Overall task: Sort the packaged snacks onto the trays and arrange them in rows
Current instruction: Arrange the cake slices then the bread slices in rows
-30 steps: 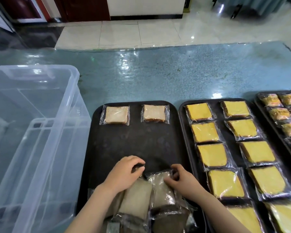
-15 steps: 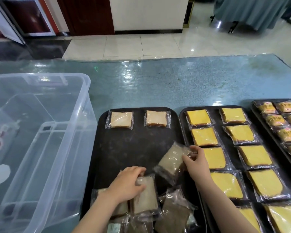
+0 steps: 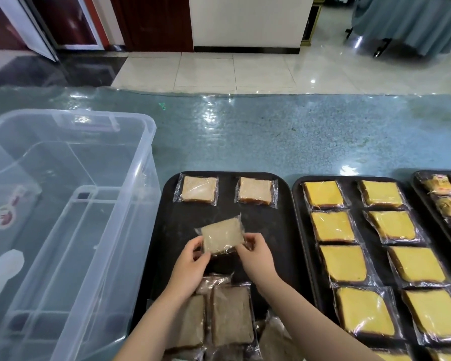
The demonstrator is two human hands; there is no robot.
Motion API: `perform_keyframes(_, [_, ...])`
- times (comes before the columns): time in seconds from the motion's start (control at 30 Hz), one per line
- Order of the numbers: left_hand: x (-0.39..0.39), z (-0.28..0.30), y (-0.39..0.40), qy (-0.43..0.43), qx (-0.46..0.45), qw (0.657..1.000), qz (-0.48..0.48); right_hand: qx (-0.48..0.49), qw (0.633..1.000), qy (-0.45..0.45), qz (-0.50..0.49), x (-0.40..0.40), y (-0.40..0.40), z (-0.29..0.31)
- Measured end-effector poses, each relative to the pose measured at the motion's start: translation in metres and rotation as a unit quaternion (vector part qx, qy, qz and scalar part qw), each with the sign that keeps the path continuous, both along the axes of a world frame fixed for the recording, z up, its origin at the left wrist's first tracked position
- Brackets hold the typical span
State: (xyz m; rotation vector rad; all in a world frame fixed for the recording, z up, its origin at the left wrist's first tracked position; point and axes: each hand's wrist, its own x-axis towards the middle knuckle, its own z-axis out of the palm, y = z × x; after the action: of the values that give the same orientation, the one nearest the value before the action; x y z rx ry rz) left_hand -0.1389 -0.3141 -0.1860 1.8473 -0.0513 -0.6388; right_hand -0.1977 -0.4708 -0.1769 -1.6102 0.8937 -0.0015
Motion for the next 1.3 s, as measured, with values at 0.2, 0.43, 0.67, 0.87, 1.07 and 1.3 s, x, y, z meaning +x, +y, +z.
perform_keyframes(0.2, [0.041,-0.016,0.005,-0.080,0.121,0.989,0.026,-0.150,0.968,0.054,0.194,0.047,0.011,-0.013])
perform_keyframes(0.43, [0.070,-0.023,0.003,-0.167,0.210,0.963,0.001,-0.206,0.933,0.072,0.287,0.079,0.023,-0.028])
perform_keyframes(0.67, [0.071,-0.033,0.011,-0.172,0.319,0.931,-0.049,-0.201,0.924,0.100,0.308,0.079,0.017,-0.025])
perform_keyframes(0.87, [0.043,-0.028,0.024,-0.245,0.291,0.923,-0.064,-0.205,0.931,0.077,0.292,0.031,-0.001,-0.022])
perform_keyframes(1.07, [0.005,-0.020,0.034,-0.229,0.205,0.939,-0.156,-0.205,0.922,0.087,0.316,-0.027,-0.015,-0.016])
perform_keyframes(1.3, [-0.030,-0.012,0.031,-0.193,0.203,0.924,-0.260,-0.160,0.926,0.090,0.331,-0.074,-0.020,-0.013])
